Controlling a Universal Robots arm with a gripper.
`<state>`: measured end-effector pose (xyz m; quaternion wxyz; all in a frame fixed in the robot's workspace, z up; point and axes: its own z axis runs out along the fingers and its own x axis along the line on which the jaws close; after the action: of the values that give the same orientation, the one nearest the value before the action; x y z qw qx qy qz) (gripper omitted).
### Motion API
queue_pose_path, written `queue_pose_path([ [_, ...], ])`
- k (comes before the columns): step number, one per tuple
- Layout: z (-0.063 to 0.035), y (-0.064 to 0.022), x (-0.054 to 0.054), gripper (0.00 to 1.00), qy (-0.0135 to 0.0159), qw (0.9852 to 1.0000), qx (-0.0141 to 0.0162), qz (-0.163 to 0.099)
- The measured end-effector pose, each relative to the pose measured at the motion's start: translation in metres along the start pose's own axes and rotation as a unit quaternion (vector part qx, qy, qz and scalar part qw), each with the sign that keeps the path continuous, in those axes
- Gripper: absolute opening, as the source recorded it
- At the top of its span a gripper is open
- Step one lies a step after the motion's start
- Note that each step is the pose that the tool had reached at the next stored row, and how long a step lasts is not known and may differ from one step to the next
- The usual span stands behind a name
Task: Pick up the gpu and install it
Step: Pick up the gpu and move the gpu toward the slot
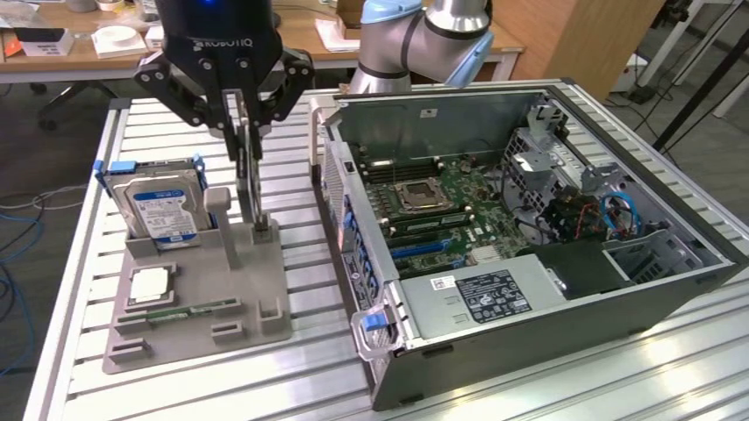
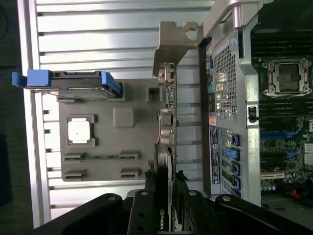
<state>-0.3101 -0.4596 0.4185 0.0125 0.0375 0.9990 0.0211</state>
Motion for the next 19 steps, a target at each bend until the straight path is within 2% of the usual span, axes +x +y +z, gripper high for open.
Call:
queue_pose_path([
  [19,-0.0017,0.0002,-0.0022,0.26,0.0000,1.0000,0.0000,0.000],
])
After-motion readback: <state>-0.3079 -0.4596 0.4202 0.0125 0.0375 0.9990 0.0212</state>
